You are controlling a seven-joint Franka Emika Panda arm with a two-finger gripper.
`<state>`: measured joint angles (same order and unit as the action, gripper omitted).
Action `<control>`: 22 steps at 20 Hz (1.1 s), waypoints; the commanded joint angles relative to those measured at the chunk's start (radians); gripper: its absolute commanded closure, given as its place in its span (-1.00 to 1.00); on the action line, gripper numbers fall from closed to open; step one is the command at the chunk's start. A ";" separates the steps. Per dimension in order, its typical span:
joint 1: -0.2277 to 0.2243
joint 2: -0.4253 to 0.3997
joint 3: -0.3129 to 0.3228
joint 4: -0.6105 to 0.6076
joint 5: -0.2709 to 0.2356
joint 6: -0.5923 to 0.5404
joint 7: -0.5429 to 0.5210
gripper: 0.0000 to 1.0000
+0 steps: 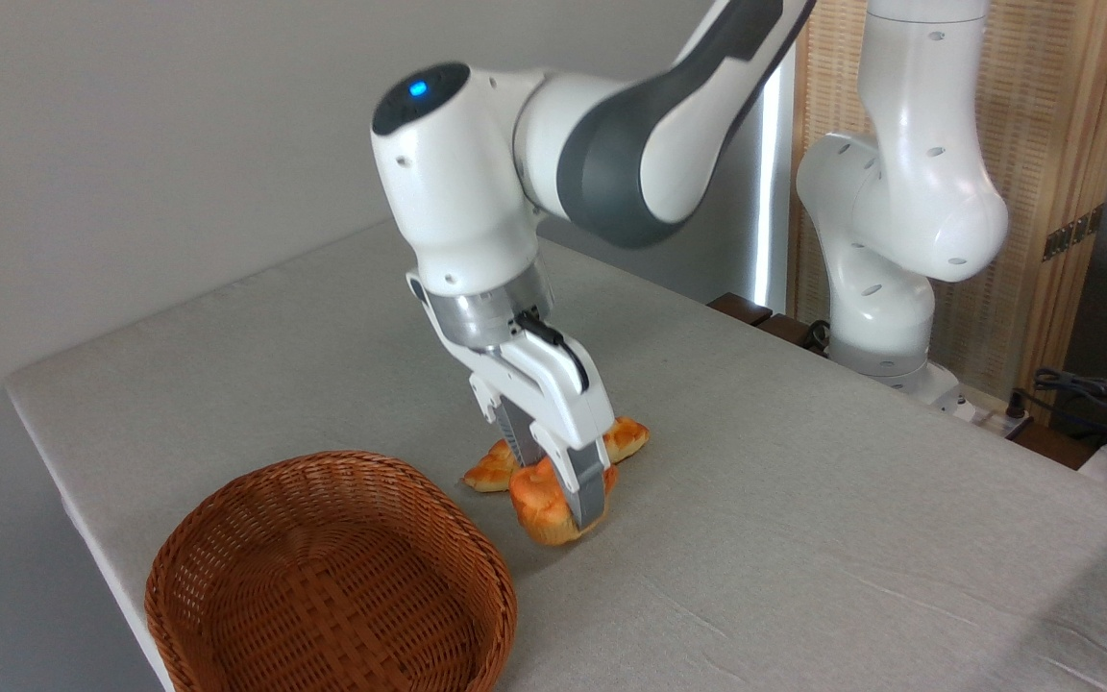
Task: Put bread into the basket
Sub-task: 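Close the gripper around the round orange bun, then lift the bun and carry it over the wicker basket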
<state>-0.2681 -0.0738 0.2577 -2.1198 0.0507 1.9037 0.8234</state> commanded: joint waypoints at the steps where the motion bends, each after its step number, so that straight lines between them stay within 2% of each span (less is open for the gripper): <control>1: -0.008 -0.011 -0.001 0.092 -0.003 -0.130 0.020 -0.15; 4: -0.010 -0.018 -0.011 0.153 -0.077 -0.130 0.016 -0.20; 6: -0.010 -0.011 -0.021 0.181 -0.081 -0.098 0.016 -0.20; 11: -0.017 0.041 -0.041 0.212 -0.159 0.137 0.011 -0.20; 16: -0.020 0.129 -0.066 0.212 -0.216 0.294 0.008 -0.22; 17: -0.020 0.149 -0.081 0.212 -0.218 0.320 0.003 -0.44; 18: -0.020 0.170 -0.093 0.212 -0.216 0.345 -0.006 -0.99; 20: -0.020 0.196 -0.110 0.212 -0.215 0.397 -0.030 -1.00; 22: -0.020 0.206 -0.112 0.212 -0.216 0.403 -0.030 -1.00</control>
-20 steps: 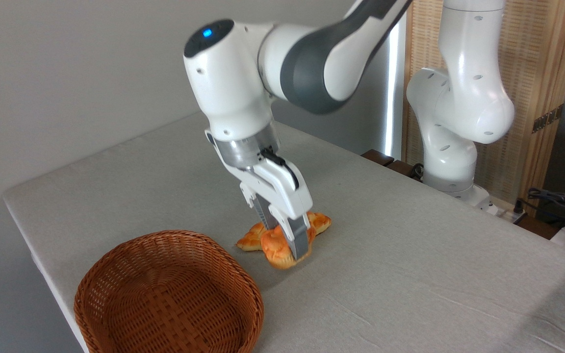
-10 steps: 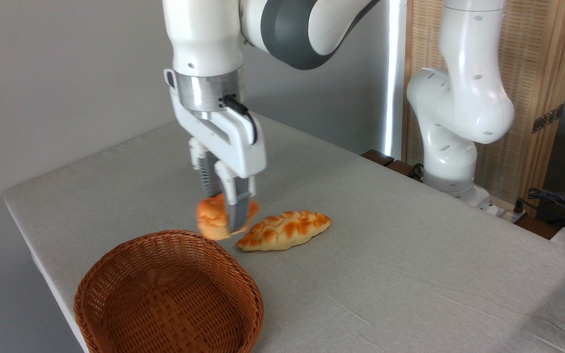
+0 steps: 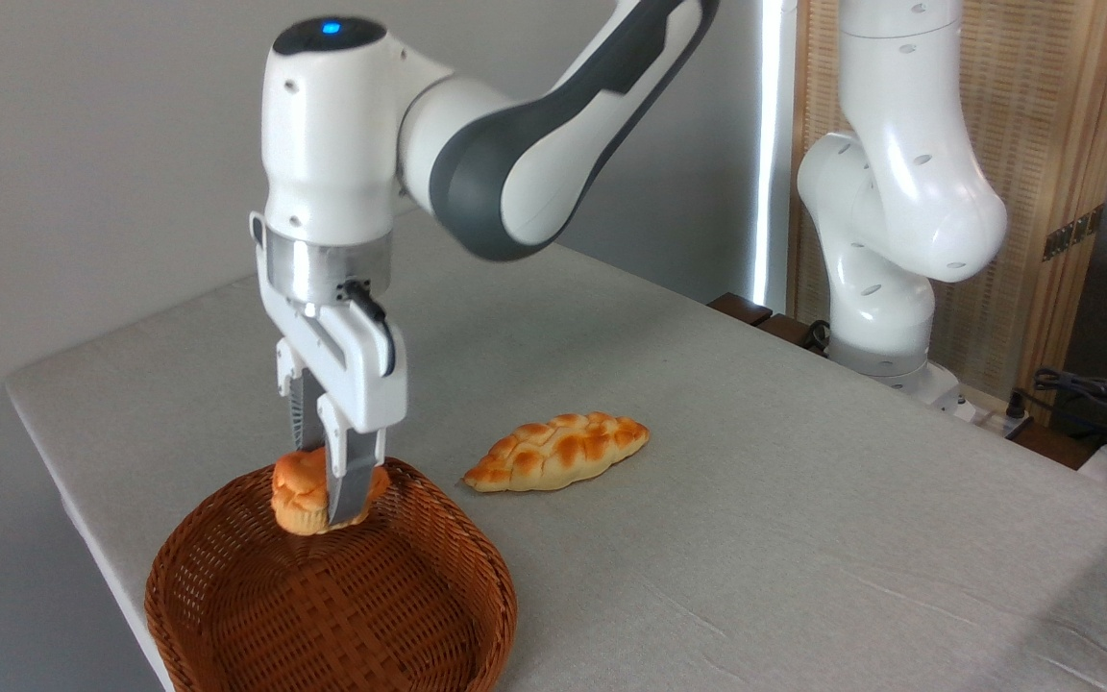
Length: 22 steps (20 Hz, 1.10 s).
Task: Put bread into the basket
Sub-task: 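Lift the bun and carry it over the wicker basket, then lower the bun into the basket and open the gripper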
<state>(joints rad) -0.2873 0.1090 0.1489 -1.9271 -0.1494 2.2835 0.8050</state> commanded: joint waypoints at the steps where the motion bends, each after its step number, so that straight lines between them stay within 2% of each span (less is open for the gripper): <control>1: -0.001 0.024 -0.003 0.019 -0.016 0.024 -0.012 -1.00; 10: 0.000 0.021 0.000 0.019 -0.018 0.027 -0.012 -1.00; 15: 0.000 -0.077 0.006 0.016 -0.007 0.004 -0.066 -1.00; 19: 0.022 -0.159 0.040 0.017 -0.004 -0.125 -0.056 -1.00; 20: 0.022 -0.173 0.050 0.017 0.011 -0.151 -0.056 -1.00; 22: 0.022 -0.186 0.067 0.017 0.075 -0.235 -0.053 -1.00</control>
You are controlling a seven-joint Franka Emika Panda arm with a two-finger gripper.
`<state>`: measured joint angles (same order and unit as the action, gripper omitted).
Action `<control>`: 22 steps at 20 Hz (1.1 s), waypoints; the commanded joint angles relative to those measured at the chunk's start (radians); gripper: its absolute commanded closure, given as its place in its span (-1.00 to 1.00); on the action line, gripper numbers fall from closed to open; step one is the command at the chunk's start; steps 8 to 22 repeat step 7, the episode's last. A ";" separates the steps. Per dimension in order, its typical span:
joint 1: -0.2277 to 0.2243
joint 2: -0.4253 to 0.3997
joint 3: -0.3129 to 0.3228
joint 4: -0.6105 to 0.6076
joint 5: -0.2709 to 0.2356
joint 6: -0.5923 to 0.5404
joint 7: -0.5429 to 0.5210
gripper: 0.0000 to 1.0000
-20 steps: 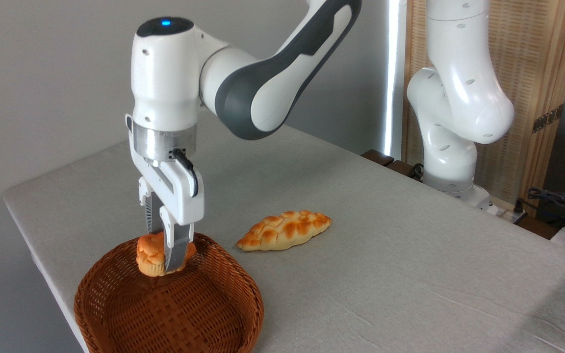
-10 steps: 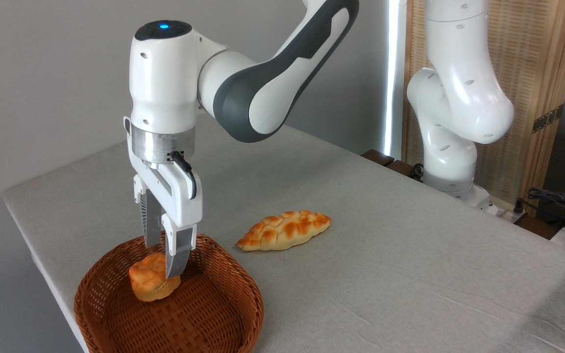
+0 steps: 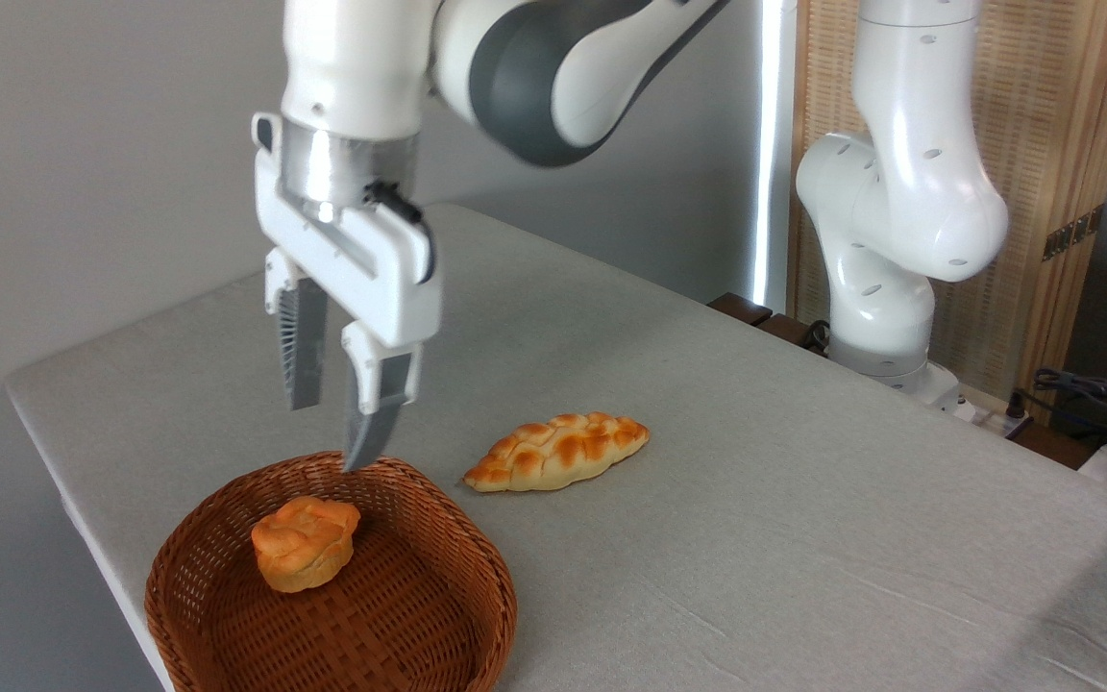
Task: Put bread into the basket
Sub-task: 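Raise the open gripper away from the basket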
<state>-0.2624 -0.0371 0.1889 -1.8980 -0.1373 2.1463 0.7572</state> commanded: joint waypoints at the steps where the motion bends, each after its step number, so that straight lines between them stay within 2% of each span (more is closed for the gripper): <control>1: -0.003 -0.044 0.030 -0.012 0.086 -0.133 -0.007 -1.00; 3: -0.003 -0.047 0.032 -0.010 0.107 -0.186 -0.010 -1.00; 5: -0.003 -0.055 0.032 -0.012 0.155 -0.244 -0.012 -1.00; 6: -0.003 -0.061 0.032 -0.010 0.159 -0.255 -0.018 -1.00; 22: -0.003 -0.061 0.032 -0.010 0.156 -0.255 -0.018 -1.00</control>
